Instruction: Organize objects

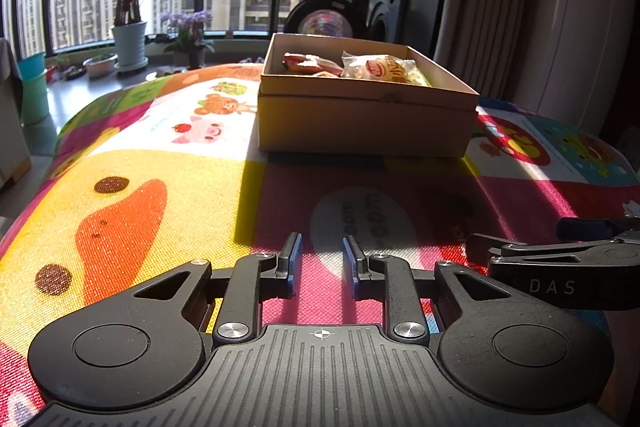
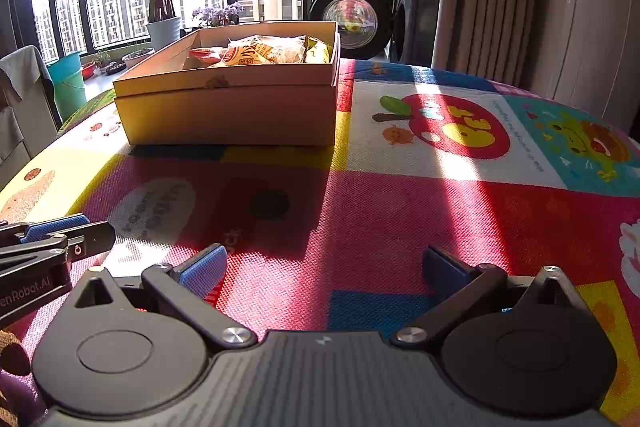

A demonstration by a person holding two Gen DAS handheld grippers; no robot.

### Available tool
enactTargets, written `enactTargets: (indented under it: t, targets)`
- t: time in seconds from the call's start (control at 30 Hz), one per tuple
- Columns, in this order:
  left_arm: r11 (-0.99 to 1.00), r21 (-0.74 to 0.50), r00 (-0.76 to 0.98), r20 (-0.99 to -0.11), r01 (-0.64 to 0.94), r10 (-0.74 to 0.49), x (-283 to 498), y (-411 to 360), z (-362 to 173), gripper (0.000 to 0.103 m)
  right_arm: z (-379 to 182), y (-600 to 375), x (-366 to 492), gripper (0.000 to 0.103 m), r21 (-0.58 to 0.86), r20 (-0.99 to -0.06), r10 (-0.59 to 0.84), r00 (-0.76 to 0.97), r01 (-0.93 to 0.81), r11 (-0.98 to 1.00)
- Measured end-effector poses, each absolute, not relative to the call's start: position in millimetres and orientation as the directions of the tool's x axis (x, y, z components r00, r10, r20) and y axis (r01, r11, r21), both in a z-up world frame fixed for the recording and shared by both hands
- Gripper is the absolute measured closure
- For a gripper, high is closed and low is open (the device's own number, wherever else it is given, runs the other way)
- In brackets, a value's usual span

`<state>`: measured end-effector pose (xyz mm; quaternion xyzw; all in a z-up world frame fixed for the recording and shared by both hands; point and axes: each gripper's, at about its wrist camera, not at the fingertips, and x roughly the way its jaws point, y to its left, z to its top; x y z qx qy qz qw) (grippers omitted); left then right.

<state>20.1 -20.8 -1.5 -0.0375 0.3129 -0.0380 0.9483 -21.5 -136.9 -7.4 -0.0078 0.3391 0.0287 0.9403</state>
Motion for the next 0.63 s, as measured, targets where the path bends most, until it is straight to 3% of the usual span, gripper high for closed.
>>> enactTargets:
  t: [0.63]
  targets:
    - [0.991,-0.122,0.801,-0.587,0.057,-0.118,18.8,-18.1,-2.0,0.077,-7.5,-135.5,-21.4,0.0,0.004,-0.638,0.048,0.768,-0.059,0.998]
